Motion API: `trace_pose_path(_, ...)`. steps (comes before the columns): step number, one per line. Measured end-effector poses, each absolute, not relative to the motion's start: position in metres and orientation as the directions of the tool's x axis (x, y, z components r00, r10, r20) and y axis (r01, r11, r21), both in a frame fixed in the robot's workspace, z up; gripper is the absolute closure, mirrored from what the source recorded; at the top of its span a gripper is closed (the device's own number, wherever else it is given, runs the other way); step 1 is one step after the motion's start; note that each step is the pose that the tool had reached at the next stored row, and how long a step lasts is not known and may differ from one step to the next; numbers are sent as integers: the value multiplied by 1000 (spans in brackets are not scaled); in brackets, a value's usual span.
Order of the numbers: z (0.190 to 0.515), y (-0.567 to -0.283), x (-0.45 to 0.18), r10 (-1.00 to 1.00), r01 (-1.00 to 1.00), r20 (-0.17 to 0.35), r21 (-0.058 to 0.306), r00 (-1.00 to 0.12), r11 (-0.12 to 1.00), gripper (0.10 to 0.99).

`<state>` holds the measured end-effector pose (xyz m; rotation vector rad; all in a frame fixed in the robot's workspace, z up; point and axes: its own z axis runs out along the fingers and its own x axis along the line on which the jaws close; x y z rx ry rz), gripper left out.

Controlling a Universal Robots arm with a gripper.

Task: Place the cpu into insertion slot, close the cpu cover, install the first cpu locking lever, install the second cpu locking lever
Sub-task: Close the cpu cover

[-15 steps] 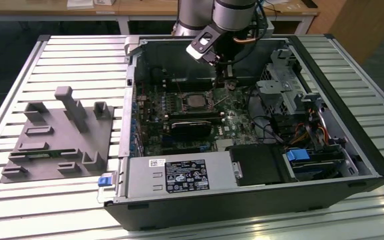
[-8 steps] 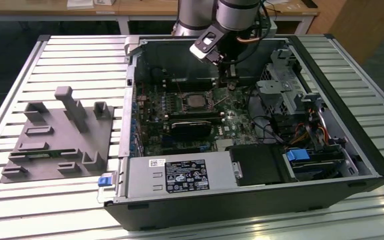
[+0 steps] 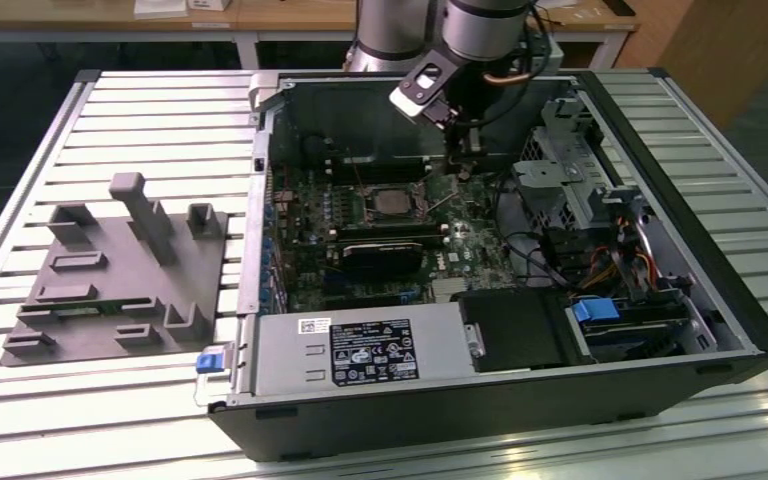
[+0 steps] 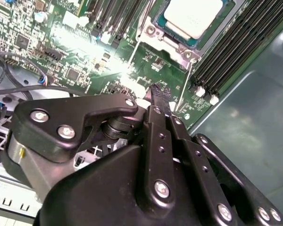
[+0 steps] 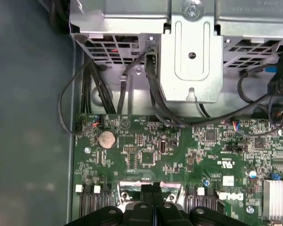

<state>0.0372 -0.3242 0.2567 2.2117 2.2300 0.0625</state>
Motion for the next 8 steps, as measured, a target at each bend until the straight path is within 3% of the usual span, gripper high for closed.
trace_pose_path(8,256,-323,46,1000,1000,28,28,-9,8,980)
